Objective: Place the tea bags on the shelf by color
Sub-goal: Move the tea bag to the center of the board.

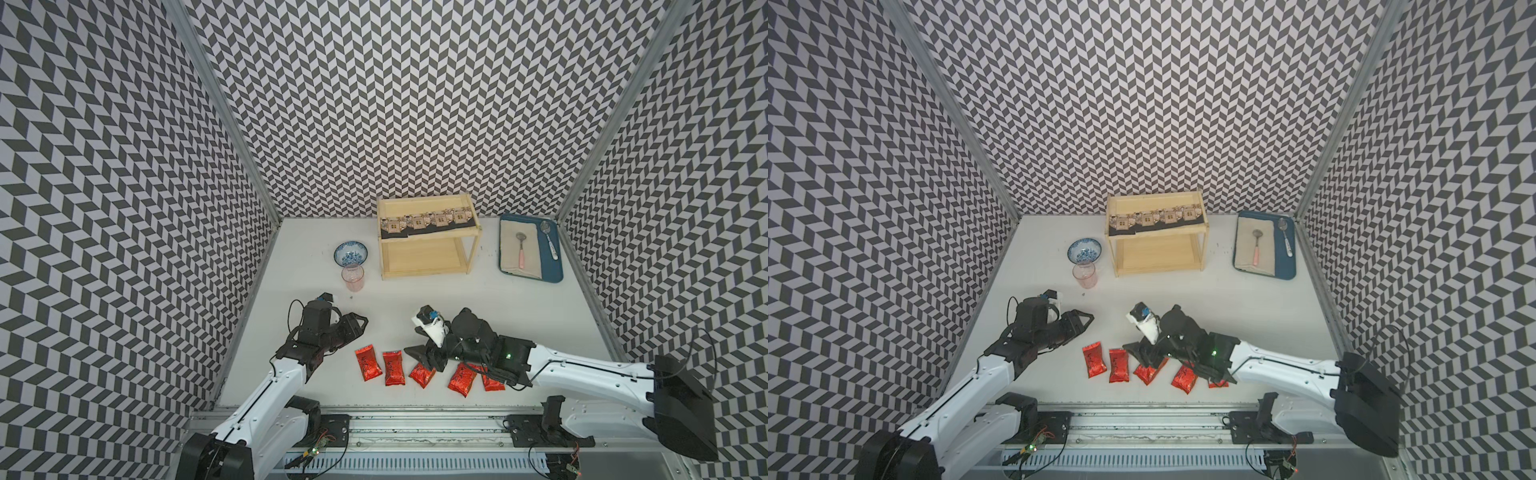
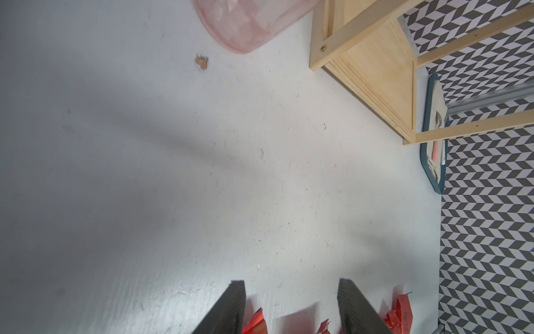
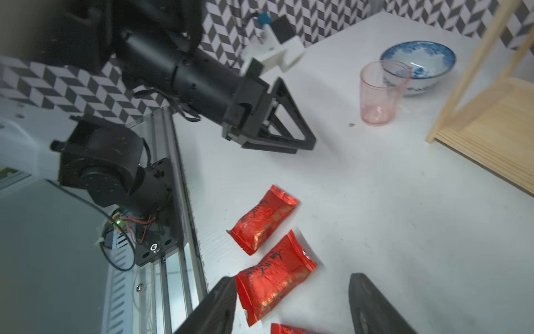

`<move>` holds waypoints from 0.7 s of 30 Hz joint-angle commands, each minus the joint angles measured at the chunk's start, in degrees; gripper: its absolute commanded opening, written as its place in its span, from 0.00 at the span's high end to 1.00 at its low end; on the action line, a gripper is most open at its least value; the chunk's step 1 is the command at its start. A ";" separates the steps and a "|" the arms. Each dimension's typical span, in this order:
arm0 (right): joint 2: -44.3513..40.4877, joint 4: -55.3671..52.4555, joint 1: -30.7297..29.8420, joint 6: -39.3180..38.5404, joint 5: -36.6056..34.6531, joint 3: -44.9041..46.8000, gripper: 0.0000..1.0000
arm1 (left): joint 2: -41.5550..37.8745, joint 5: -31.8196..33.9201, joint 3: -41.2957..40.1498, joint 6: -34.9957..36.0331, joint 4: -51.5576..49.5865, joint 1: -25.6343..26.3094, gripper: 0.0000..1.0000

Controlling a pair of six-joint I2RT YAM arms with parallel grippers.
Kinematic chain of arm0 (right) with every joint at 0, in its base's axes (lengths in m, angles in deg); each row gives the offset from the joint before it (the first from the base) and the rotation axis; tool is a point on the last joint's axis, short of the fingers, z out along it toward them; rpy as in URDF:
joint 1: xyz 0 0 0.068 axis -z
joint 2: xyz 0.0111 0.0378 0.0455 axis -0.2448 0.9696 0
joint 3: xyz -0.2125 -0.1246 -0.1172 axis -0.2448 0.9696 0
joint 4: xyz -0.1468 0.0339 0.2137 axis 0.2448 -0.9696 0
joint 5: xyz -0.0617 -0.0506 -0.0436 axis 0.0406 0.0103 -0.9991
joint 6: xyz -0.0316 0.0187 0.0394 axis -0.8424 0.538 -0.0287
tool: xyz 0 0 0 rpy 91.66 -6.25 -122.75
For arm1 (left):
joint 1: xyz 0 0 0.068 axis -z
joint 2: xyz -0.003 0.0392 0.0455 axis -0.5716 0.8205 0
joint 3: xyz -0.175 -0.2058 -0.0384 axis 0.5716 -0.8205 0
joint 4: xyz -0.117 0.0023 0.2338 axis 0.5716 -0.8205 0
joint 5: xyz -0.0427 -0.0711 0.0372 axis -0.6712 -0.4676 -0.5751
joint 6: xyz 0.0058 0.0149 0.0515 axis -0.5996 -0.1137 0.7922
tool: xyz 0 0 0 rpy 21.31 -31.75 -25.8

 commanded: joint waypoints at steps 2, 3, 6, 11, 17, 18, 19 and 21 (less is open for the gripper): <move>5.66 7.38 -5.60 -4.02 -5.92 -0.15 0.30 | -0.02 -3.65 -3.26 -3.29 3.30 -0.88 0.43; 6.89 6.84 -6.59 -4.51 -6.89 -0.39 0.29 | 0.24 -3.96 -3.18 -3.24 3.41 -1.14 0.43; 10.36 4.70 -9.13 -5.18 -9.57 -0.85 0.25 | 0.64 -4.27 -2.00 -2.57 3.05 -1.61 0.43; 13.61 4.61 -9.93 -4.43 -11.33 -0.15 0.18 | 0.11 -4.36 -1.04 -2.27 3.78 -1.95 0.42; 17.76 5.66 -9.63 -4.05 -13.43 -1.14 0.16 | 1.93 -5.47 -0.18 -1.50 4.99 -2.05 0.42; 18.64 5.64 -9.62 -4.07 -13.56 -1.50 0.16 | 2.23 -5.62 -0.06 -1.35 5.15 -2.13 0.42; 19.53 5.71 -9.42 -4.06 -13.53 -1.98 0.16 | 2.41 -5.66 0.05 -1.23 5.24 -2.14 0.42; 20.69 5.92 -9.11 -4.10 -13.35 -2.49 0.16 | 2.68 -5.76 0.14 -1.04 5.41 -2.18 0.42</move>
